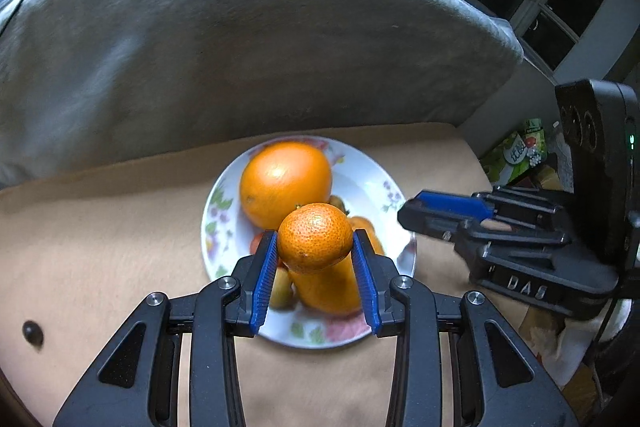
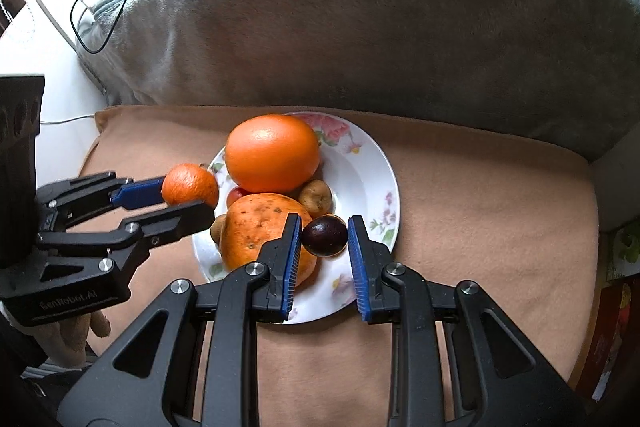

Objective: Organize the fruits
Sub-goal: 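Carry the mandarin in the left gripper while the right gripper carries the grape to the plate, then open the left gripper on the plate while the right gripper releases the grape there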

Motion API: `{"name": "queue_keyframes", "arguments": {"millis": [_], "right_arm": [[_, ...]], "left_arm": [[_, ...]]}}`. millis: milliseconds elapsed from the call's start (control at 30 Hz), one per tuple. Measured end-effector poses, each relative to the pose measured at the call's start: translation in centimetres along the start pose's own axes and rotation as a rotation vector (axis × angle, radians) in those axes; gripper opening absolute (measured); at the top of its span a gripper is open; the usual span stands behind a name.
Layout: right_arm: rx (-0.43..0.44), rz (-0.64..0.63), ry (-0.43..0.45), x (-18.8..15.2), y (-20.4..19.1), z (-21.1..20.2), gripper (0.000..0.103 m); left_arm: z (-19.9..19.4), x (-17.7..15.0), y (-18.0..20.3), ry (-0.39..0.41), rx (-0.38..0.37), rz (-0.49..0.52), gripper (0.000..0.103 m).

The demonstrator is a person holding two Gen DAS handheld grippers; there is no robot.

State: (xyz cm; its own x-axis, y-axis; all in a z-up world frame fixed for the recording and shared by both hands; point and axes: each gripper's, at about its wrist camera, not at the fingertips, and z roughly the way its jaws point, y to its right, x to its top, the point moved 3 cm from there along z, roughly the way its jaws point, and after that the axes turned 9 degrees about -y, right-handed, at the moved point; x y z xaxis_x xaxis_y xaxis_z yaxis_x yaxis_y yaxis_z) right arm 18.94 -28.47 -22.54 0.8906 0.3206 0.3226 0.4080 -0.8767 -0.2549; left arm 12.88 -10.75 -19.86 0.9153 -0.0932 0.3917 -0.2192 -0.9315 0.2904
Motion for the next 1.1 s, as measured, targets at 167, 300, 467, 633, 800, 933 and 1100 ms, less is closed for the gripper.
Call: {"name": "queue_keyframes", "arguments": {"millis": [167, 300, 467, 633, 800, 933, 1100], "right_arm": [[0.012, -0.008, -0.016, 0.0, 0.3, 0.8, 0.025], [0.026, -0.012, -0.027, 0.0, 0.4, 1.3, 0.025], [0.019, -0.015, -0.043, -0.2, 0.4, 1.8, 0.025], [0.017, -0.016, -0.029, -0.5, 0.4, 1.5, 0.048], [0.02, -0.021, -0.024, -0.6, 0.3, 1.3, 0.054], [0.016, -0.029, -0.032, -0.9, 0.1, 1.3, 0.054], [0.006, -0.028, -0.033, -1.1, -0.1, 1.3, 0.065]], "left_arm": [[0.2, 0.7, 0.4, 0.003, -0.002, 0.01, 0.036], [0.4, 1.0, 0.7, -0.002, -0.004, 0.02, 0.036], [0.4, 1.1, 0.9, -0.008, -0.001, 0.025, 0.036], [0.2, 1.4, 0.9, 0.001, -0.003, 0.022, 0.049], [-0.1, 1.4, 0.8, 0.006, 0.0, 0.02, 0.051], [-0.4, 1.3, 0.7, 0.012, 0.002, 0.015, 0.061], [-0.9, 1.2, 0.5, 0.014, 0.006, 0.005, 0.061]]}}
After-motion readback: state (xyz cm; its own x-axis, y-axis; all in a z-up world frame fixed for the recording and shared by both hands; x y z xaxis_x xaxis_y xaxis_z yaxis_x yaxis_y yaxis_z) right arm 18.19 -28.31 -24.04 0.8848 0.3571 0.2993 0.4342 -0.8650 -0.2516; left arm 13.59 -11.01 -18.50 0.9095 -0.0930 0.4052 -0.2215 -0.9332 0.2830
